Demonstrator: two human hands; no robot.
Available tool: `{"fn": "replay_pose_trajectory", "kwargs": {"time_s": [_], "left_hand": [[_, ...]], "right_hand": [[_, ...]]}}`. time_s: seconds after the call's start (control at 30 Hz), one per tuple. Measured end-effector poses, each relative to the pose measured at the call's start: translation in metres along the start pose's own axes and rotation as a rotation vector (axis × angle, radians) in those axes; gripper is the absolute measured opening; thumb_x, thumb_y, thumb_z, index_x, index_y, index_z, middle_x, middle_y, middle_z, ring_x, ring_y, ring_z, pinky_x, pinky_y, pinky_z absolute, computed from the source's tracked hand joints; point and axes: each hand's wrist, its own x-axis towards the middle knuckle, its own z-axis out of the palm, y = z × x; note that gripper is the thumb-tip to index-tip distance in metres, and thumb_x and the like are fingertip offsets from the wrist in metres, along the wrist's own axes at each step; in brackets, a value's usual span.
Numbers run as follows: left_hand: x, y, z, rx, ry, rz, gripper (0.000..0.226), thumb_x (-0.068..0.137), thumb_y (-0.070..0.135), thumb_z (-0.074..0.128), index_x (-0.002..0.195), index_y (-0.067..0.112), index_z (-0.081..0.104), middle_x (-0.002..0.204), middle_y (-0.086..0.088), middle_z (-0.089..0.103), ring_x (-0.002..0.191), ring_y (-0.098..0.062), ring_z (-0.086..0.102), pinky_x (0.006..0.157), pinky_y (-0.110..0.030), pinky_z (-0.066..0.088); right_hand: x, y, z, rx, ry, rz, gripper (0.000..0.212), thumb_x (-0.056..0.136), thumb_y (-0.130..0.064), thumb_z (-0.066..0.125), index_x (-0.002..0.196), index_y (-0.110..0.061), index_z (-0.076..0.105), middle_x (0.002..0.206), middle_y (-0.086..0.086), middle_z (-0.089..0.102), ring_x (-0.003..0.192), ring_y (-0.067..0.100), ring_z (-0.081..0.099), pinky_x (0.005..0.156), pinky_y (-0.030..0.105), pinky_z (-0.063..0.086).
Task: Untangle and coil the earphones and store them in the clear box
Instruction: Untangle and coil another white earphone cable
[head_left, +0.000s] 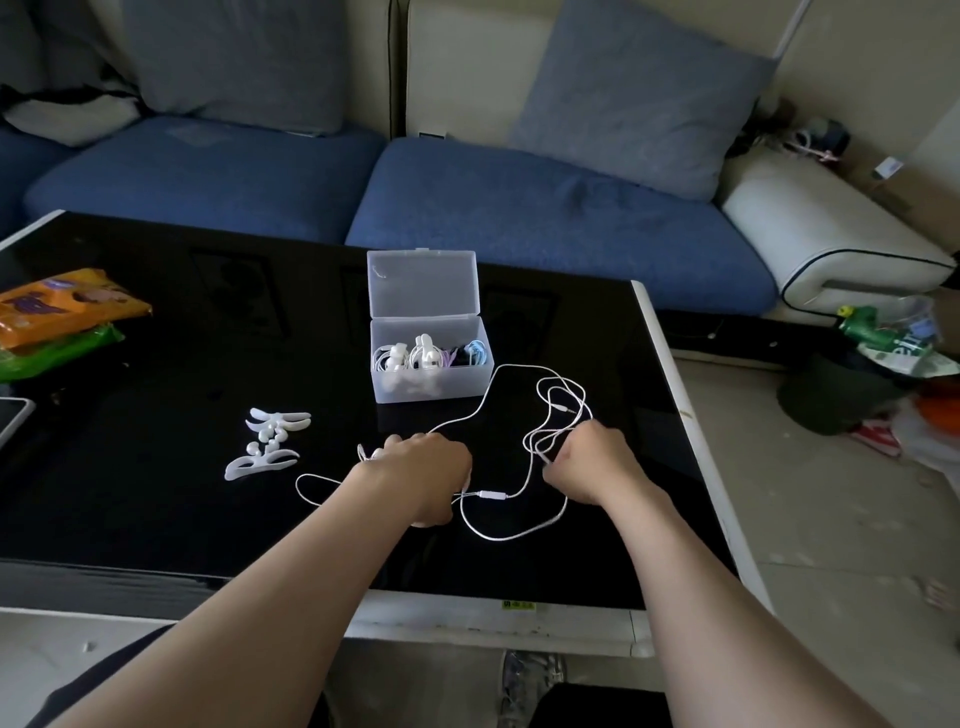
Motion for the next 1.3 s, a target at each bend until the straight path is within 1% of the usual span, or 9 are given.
{"fn": "replay_pose_trajectory", "kwargs": {"time_s": [0.1, 0.23, 0.37, 0.57, 0.77, 0.87, 1.0, 1.23, 1.3], "left_hand": [[0.003, 0.003, 0.004, 0.090, -0.004, 0.022, 0.042, 0.091, 0.026, 0.072, 0.129, 0.032, 0.057, 0.133, -0.002, 0.051, 0.130, -0.035, 0.046, 0.108, -0.052, 0.044], [0.003, 0.007, 0.002, 0.172, 0.044, 0.021, 0.033, 0.099, 0.027, 0.062, 0.133, 0.027, 0.058, 0.136, -0.005, 0.052, 0.133, -0.032, 0.046, 0.109, -0.049, 0.039], [0.003, 0.005, -0.001, 0.206, 0.046, -0.049, 0.017, 0.101, 0.025, 0.060, 0.118, 0.021, 0.063, 0.134, -0.005, 0.056, 0.129, -0.031, 0.049, 0.106, -0.045, 0.039], [0.001, 0.009, -0.005, 0.293, 0.037, -0.149, 0.014, 0.098, 0.020, 0.057, 0.111, 0.025, 0.059, 0.129, -0.003, 0.059, 0.132, -0.031, 0.038, 0.104, -0.048, 0.027], [-0.006, 0.017, -0.015, 0.186, 0.145, -0.111, 0.031, 0.103, 0.052, 0.043, 0.093, 0.024, 0.054, 0.119, -0.003, 0.062, 0.129, -0.028, 0.041, 0.107, -0.052, 0.028], [-0.001, 0.017, -0.018, -0.057, 0.316, 0.021, 0.038, 0.099, 0.051, 0.058, 0.123, 0.021, 0.055, 0.130, -0.004, 0.059, 0.128, -0.030, 0.052, 0.104, -0.050, 0.042], [0.004, 0.021, -0.018, -0.398, 0.300, 0.319, 0.083, 0.092, 0.055, 0.071, 0.156, 0.051, 0.019, 0.132, -0.001, 0.045, 0.124, -0.028, 0.054, 0.108, -0.052, 0.047], [0.003, 0.033, -0.015, -0.421, 0.279, 0.401, 0.010, 0.103, 0.051, 0.056, 0.109, 0.053, 0.048, 0.126, 0.010, 0.038, 0.124, -0.021, 0.042, 0.112, -0.052, 0.040], [0.001, 0.032, -0.017, -0.330, 0.248, 0.327, 0.012, 0.106, 0.050, 0.047, 0.105, 0.041, 0.055, 0.126, 0.010, 0.041, 0.125, -0.020, 0.041, 0.111, -0.051, 0.038]], "right_hand": [[-0.005, -0.002, -0.015, 0.336, 0.251, 0.011, 0.023, 0.094, -0.028, 0.064, 0.088, -0.008, 0.071, 0.079, 0.012, 0.075, 0.066, 0.022, 0.073, 0.059, 0.028, 0.059], [-0.015, -0.012, -0.035, 0.834, 0.609, -0.085, 0.002, 0.105, -0.020, 0.052, 0.107, -0.021, 0.053, 0.104, 0.009, 0.074, 0.079, 0.011, 0.073, 0.062, 0.009, 0.052], [-0.026, -0.028, -0.052, 1.319, 0.659, -0.206, 0.009, 0.111, -0.011, 0.032, 0.111, -0.018, 0.038, 0.124, 0.014, 0.069, 0.106, 0.023, 0.078, 0.092, 0.036, 0.064], [-0.040, -0.036, -0.066, 1.048, 0.939, -0.296, 0.008, 0.102, -0.019, 0.050, 0.106, -0.017, 0.056, 0.123, 0.008, 0.054, 0.105, 0.022, 0.060, 0.087, 0.021, 0.051], [-0.054, -0.045, -0.075, 1.434, 0.671, -0.361, 0.006, 0.110, -0.013, 0.032, 0.108, -0.018, 0.034, 0.084, 0.005, 0.078, 0.103, 0.029, 0.078, 0.110, 0.047, 0.054], [-0.066, -0.050, -0.082, 1.578, 0.556, -0.309, 0.009, 0.114, -0.018, 0.027, 0.111, -0.019, 0.036, 0.065, 0.004, 0.058, 0.073, 0.036, 0.078, 0.089, 0.053, 0.064], [-0.075, -0.060, -0.086, 1.673, 0.456, -0.237, 0.010, 0.115, -0.024, 0.032, 0.114, -0.018, 0.040, 0.075, 0.008, 0.042, 0.050, 0.024, 0.057, 0.062, 0.049, 0.064], [-0.084, -0.071, -0.086, 1.755, 0.255, -0.224, 0.012, 0.112, -0.022, 0.031, 0.105, -0.017, 0.040, 0.063, -0.001, 0.037, 0.044, 0.017, 0.041, 0.051, 0.039, 0.057], [-0.085, -0.069, -0.087, 1.762, 0.268, -0.212, 0.014, 0.111, -0.020, 0.031, 0.098, -0.019, 0.038, 0.064, -0.002, 0.035, 0.044, 0.014, 0.035, 0.042, 0.028, 0.044]]}}
